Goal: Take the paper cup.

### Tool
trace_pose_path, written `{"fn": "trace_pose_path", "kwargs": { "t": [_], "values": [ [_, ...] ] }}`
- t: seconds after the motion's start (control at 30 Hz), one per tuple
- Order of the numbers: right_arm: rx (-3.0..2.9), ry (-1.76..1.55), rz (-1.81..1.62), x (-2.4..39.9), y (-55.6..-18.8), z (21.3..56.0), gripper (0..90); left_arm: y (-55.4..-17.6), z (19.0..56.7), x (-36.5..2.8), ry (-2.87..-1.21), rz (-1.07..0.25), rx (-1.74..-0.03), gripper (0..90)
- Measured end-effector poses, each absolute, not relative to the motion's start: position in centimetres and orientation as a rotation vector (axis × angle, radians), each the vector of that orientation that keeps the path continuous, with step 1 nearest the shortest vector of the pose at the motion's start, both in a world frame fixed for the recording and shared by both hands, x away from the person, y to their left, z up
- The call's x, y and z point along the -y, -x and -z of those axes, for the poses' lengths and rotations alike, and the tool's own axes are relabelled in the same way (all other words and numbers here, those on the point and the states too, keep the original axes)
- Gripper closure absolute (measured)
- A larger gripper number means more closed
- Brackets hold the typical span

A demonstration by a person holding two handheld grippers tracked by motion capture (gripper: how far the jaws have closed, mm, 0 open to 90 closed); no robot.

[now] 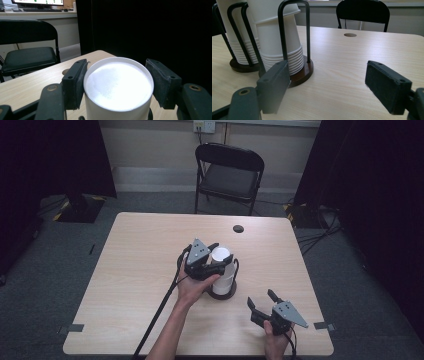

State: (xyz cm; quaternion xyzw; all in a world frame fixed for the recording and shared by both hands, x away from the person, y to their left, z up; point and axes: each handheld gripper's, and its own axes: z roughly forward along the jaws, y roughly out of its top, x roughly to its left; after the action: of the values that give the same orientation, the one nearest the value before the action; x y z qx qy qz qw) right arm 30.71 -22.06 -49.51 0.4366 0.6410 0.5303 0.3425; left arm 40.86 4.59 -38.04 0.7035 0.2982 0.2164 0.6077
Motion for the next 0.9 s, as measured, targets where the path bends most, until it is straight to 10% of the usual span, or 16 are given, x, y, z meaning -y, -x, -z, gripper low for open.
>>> {"fn": "trace_pose_path", "kwargs": {
  "t": [0.9],
  "values": [
    [-1.646,-1.162,-1.37,22.1,-30.7,49.5,17.8,-39.6,36.2,-5.9,-1.492,-0.493,-0.694,35.9]
  ]
}}
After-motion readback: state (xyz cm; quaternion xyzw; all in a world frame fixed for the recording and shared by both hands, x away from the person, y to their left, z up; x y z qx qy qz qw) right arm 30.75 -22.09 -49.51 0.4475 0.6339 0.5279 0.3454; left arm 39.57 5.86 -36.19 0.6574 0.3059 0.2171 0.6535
